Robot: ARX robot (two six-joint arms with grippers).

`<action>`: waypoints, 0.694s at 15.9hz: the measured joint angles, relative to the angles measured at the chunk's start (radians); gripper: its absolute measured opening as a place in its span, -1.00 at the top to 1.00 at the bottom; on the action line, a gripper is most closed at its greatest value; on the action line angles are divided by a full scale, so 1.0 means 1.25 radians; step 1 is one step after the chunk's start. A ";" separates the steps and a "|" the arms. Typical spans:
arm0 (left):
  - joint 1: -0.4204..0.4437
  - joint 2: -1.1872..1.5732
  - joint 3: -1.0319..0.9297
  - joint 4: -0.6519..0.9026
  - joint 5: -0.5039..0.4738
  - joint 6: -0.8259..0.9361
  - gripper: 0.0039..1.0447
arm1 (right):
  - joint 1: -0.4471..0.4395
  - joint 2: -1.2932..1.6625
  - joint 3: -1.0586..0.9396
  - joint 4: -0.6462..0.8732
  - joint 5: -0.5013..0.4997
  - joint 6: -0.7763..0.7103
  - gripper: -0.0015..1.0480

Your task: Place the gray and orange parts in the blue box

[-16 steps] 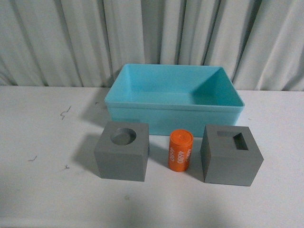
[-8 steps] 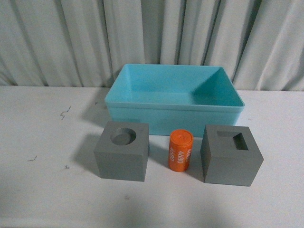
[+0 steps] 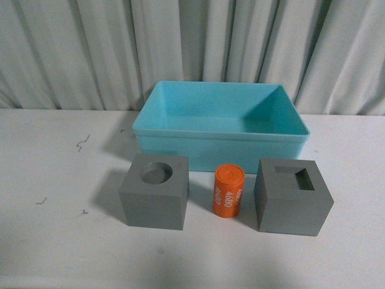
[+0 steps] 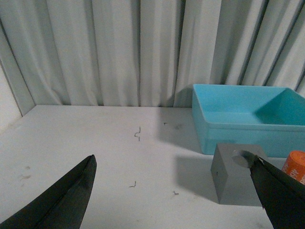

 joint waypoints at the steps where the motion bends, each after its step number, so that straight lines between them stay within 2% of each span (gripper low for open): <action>1: 0.000 0.000 0.000 0.000 0.000 0.000 -0.88 | 0.000 0.000 0.000 0.000 0.000 0.000 -0.87; 11: 0.000 0.000 0.000 0.000 0.000 0.000 -0.88 | 0.000 0.000 0.000 0.000 0.000 0.000 -0.87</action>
